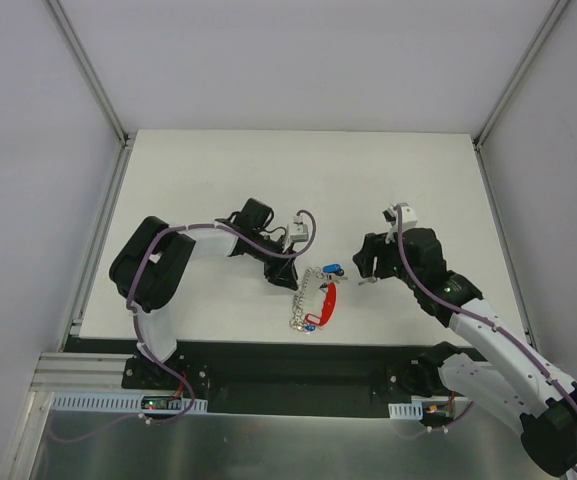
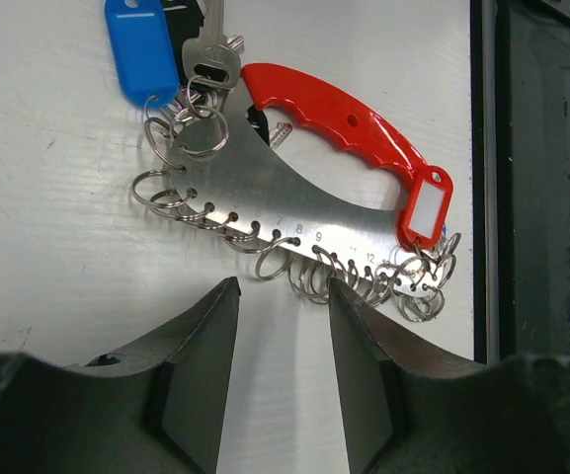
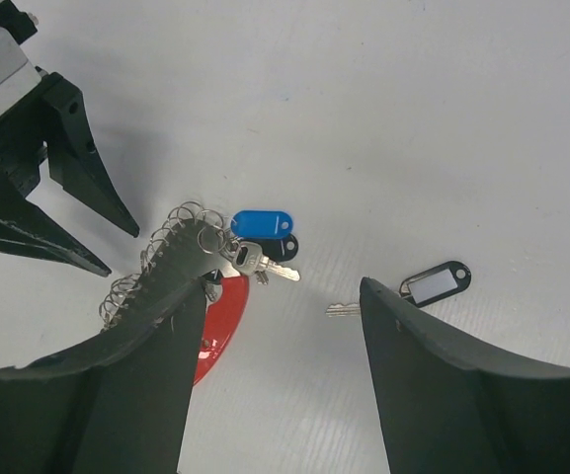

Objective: Put the keys on the keyring

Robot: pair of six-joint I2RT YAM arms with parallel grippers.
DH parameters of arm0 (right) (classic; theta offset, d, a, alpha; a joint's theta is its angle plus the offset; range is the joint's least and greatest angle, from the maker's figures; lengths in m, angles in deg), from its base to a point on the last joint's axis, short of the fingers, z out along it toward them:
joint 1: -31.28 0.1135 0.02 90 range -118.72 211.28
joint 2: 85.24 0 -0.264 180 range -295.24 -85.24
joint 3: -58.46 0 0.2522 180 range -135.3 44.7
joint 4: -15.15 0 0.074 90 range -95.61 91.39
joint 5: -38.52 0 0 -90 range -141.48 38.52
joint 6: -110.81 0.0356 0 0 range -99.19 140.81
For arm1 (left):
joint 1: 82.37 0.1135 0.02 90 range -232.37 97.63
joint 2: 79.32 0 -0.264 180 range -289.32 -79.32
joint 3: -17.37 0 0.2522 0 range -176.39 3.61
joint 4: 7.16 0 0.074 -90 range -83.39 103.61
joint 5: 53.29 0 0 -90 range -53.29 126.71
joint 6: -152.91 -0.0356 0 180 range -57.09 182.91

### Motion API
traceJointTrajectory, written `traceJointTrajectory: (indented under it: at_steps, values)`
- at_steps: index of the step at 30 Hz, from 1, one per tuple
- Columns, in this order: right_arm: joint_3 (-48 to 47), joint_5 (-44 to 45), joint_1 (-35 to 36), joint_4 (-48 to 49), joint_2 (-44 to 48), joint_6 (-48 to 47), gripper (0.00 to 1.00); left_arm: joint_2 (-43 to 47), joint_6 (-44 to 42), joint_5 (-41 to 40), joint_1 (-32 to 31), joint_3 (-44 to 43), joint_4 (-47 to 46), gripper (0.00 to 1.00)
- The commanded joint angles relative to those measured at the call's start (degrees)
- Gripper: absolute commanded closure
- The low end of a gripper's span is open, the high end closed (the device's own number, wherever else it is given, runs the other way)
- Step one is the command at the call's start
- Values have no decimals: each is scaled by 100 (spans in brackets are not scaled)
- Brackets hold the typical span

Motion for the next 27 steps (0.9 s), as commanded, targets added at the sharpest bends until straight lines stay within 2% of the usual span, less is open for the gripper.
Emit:
traceJointTrajectory:
  at_steps: [1,16,27]
  values:
    - [-70,-234,-101,-85,81,-186,34,-210,-236,307,-62,-291,72,59]
    - [-167,-543,-215,-164,-103,-335,33,-659,-192,236,-211,-362,81,61]
    - [-149,-587,-250,-191,-42,-335,34,-588,-183,201,-255,-195,177,70]
